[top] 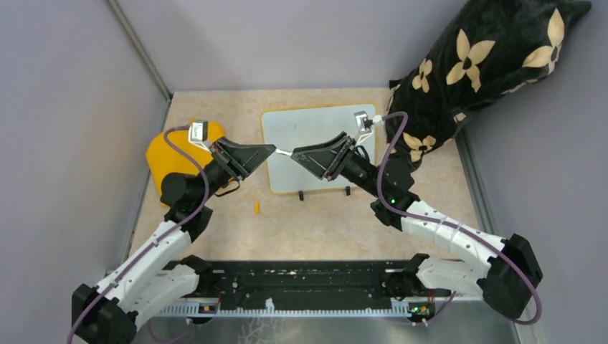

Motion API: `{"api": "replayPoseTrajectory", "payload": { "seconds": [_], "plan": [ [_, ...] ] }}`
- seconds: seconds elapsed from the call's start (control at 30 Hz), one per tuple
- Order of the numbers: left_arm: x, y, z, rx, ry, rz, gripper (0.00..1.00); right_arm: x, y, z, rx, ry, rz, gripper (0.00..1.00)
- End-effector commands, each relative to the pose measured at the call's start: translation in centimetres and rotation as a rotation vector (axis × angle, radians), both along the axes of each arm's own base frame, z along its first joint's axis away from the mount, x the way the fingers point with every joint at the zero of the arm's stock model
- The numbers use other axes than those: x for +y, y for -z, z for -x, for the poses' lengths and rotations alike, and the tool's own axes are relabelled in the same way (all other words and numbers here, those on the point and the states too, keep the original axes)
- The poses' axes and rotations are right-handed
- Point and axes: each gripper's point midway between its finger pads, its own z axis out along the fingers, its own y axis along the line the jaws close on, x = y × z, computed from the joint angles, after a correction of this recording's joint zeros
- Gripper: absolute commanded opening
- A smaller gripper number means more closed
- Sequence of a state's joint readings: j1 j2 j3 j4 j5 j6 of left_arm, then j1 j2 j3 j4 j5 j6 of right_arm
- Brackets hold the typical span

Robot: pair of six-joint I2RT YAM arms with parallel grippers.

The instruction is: Write a sentence on the whiteboard

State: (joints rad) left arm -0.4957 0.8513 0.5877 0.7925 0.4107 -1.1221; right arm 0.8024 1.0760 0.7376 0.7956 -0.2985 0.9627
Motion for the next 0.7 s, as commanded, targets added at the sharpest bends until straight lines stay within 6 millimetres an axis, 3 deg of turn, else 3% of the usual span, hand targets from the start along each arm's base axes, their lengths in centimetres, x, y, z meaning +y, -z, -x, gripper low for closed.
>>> {"api": "replayPoseTrajectory", "payload": {
  "seconds": [0.0,0.2,0.67],
  "plan": [
    [-0.3,-0.6,0.4,-0.024,0.026,-0.009,0.0,-0.5,-2.2,0.7,-0.062,-0.007,-0.048,0.43],
    [-0.3,-0.6,0.2,-0.019,0.02,-0.004,0.0,-0.3,-2.0,0.8,-0.065,-0.02,-0.037,0.38],
    [1.0,-1.3,-0.4,-0.003,-0.048,0.061,0.0,0.1,-1.5,0.7,-0.043,-0.036,-0.031,0.49]
  ]
}}
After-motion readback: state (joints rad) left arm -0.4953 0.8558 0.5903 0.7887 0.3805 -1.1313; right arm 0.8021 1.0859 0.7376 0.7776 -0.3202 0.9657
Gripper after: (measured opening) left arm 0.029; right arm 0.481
